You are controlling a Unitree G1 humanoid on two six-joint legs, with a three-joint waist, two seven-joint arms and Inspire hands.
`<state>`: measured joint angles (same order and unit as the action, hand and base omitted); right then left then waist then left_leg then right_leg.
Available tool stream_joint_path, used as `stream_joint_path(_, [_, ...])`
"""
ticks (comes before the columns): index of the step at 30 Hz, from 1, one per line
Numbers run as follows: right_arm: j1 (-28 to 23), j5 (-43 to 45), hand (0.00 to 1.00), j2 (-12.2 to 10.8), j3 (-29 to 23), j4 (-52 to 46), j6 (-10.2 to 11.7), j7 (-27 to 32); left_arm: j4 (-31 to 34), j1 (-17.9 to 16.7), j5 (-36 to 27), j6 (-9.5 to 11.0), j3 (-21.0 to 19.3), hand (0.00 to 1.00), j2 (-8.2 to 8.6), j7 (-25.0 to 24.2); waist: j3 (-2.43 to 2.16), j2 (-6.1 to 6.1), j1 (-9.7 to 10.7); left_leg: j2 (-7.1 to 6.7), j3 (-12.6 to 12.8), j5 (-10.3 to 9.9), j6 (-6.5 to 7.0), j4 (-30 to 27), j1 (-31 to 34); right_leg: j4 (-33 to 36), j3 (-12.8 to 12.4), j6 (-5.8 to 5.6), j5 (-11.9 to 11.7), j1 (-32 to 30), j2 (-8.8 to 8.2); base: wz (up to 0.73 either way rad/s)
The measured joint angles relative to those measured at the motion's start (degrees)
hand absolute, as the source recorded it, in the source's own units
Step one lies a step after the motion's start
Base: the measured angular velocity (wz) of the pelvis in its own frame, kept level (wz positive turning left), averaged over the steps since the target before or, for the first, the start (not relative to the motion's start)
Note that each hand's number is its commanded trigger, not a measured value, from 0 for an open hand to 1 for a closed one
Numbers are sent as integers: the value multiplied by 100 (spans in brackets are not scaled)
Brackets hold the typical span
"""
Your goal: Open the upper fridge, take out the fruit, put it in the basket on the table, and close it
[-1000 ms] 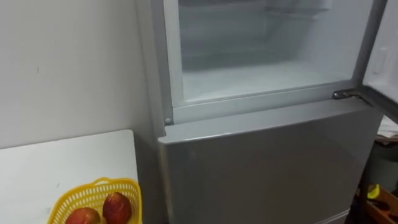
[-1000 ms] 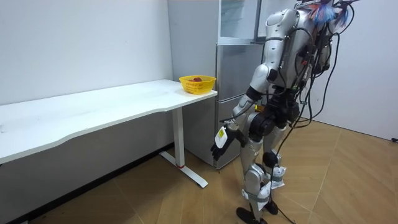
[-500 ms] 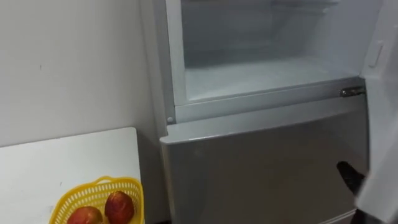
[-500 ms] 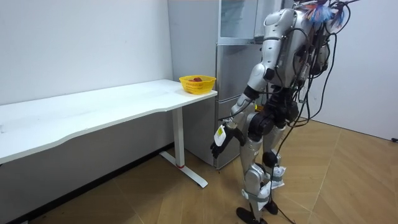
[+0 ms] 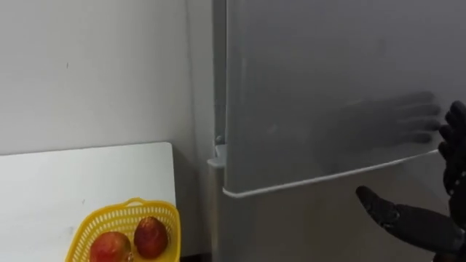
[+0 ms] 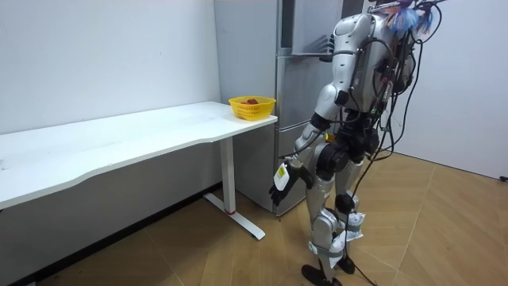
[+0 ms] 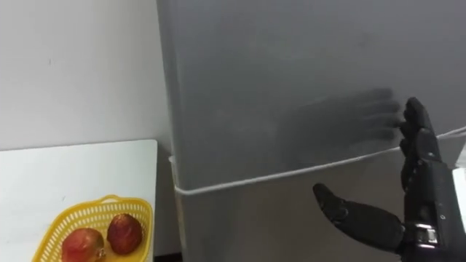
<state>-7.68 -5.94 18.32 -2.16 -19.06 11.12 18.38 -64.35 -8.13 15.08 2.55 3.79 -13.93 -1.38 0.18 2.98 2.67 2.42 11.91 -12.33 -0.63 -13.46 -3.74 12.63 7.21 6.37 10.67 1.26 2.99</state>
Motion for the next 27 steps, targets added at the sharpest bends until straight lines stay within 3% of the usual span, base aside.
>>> stream_joint_path(6, [34,193,0,-2,77,28,8,-323,-6,-15,1,-1,6,0,12,0,34,-54,9,-4,-25,-1,1,20,-1,-23,33,-4,-2,21,-9,4])
stream_joint_path(17, [35,209,0,5,65,80,6,-477,0,-18,-11,-1,5,0,47,66,34,-63,29,6,-22,1,0,28,-46,-52,60,2,-7,89,-2,0])
stream_joint_path(23, [20,215,0,-1,-104,397,52,-402,-104,-116,-186,-1,-154,0,44,112,3,2,16,-15,-19,0,0,88,-153,-88,1,-12,-7,173,11,-2])
stream_joint_path(27, [-43,174,0,-15,-479,609,29,211,-141,-307,-192,-8,-287,0,46,205,-25,45,25,-15,-12,-2,3,97,-148,-106,-10,-26,-11,171,8,0])
